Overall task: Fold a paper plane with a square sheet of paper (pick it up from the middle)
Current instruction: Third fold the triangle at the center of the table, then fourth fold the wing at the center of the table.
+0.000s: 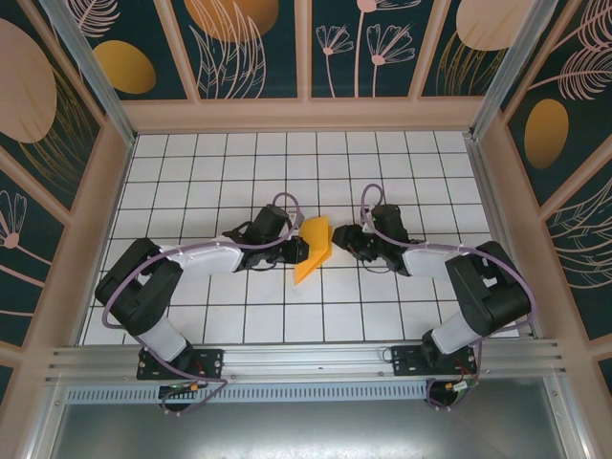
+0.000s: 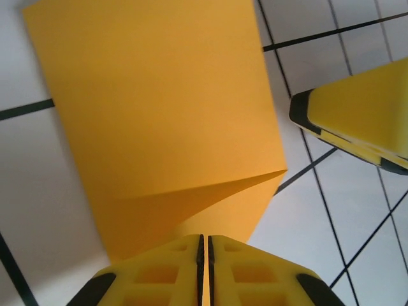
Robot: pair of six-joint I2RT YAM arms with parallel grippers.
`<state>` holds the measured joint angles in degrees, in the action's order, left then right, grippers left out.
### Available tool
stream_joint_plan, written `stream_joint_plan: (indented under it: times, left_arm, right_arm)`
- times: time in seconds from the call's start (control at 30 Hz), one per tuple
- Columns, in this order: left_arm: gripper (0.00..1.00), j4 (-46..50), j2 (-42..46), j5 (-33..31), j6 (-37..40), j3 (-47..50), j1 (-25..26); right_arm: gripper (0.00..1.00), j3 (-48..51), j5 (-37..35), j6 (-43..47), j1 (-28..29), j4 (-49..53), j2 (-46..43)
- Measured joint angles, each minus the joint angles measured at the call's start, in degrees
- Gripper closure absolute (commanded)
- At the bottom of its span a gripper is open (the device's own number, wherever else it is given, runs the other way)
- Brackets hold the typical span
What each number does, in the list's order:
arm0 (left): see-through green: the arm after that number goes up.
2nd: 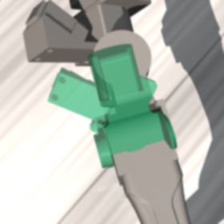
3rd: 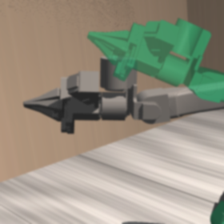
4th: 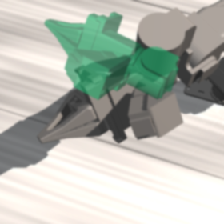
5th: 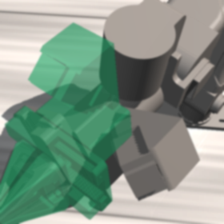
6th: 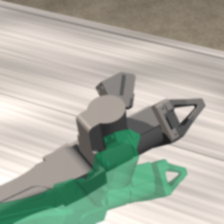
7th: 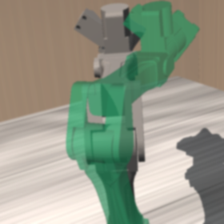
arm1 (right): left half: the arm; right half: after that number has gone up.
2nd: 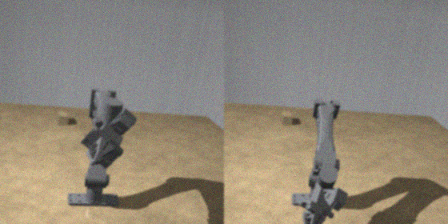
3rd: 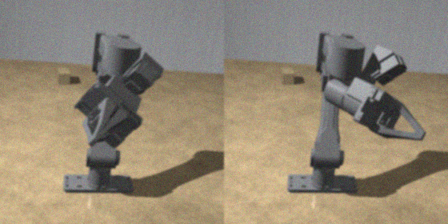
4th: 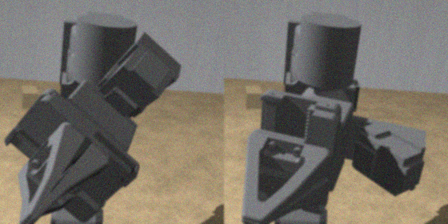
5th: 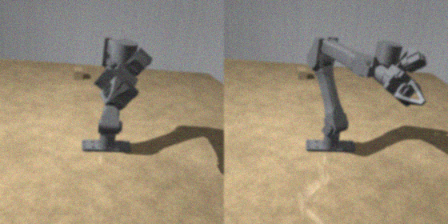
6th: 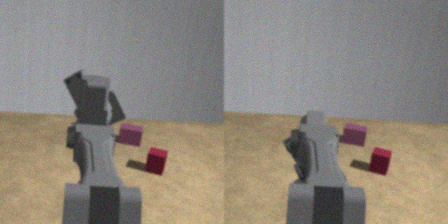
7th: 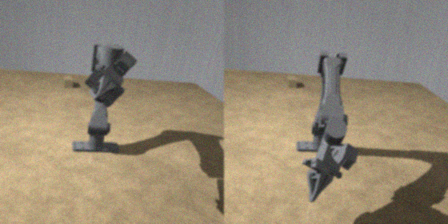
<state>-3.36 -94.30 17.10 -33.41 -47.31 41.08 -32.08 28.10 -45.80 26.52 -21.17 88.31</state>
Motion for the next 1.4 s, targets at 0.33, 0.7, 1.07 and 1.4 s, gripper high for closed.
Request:
stream_joint_plan:
  times: [0.33,0.7,1.07,1.4]
  left_arm:
    - [0.84,0.6,0.0,-1.8,-0.3,1.4,0.0]
    - [0.53,-0.1,3.0,-3.2,-2.2,5.5,0.2]
    - [0.43,2.3,6.8,-21.4,-4.7,4.7,12.2]
    - [0.37,5.4,-0.2,-34.9,-5.1,-2.2,19.4]
  right_arm:
    - [0.52,-2.6,3.5,-0.5,3.7,-2.5,5.8]
    - [0.78,-16.5,4.8,5.6,3.1,2.3,16.9]
    - [0.87,-18.1,6.7,7.6,2.4,5.7,17.9]
    - [0.84,-18.6,8.2,7.6,2.3,6.7,17.9]
